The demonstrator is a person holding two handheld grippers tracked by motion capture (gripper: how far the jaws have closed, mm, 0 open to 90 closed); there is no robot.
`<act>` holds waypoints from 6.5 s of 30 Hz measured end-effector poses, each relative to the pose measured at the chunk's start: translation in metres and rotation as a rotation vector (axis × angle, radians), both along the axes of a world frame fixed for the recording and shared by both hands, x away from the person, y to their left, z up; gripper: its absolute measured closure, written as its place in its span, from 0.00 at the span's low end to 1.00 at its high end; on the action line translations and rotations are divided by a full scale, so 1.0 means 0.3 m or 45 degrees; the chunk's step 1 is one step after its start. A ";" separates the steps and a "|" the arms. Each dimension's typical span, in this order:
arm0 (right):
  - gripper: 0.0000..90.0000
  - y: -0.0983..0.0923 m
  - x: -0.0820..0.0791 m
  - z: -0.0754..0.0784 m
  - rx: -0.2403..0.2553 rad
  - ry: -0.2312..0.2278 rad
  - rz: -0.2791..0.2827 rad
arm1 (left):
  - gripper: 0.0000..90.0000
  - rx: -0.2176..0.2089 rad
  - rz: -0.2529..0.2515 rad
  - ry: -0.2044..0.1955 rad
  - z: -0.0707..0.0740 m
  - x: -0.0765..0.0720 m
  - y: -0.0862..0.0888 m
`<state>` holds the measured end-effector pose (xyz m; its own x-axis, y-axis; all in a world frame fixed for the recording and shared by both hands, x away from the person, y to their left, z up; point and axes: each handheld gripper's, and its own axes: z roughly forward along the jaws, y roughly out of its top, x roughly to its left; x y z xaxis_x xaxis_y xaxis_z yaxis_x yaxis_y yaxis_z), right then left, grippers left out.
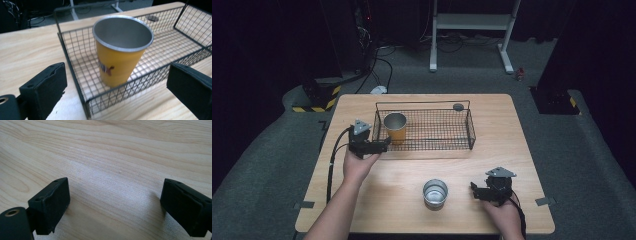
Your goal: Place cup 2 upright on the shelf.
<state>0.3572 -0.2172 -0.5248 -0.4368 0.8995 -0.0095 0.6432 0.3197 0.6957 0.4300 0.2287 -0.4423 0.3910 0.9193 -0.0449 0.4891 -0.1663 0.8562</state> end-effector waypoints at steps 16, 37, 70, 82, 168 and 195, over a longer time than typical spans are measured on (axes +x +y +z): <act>0.10 0.000 0.000 0.000 0.000 0.000 0.000 | 0.07 0.010 -0.034 0.104 -0.152 -0.121 0.045; 0.11 0.001 -0.002 0.000 -0.004 -0.006 0.004 | 0.07 0.175 -0.023 0.228 -0.292 -0.296 0.055; 0.12 0.118 -0.220 0.106 0.162 -0.150 0.314 | 0.00 0.166 0.079 0.267 -0.294 -0.249 0.031; 0.10 0.210 -0.238 0.101 0.193 -0.117 0.453 | 0.00 0.166 0.083 0.264 -0.295 -0.247 0.031; 0.20 0.283 -0.083 0.145 0.218 -0.316 0.410 | 0.00 0.168 0.084 0.264 -0.294 -0.246 0.030; 0.20 0.381 0.057 0.306 0.214 -0.397 0.254 | 0.00 0.167 0.091 0.267 -0.294 -0.245 0.029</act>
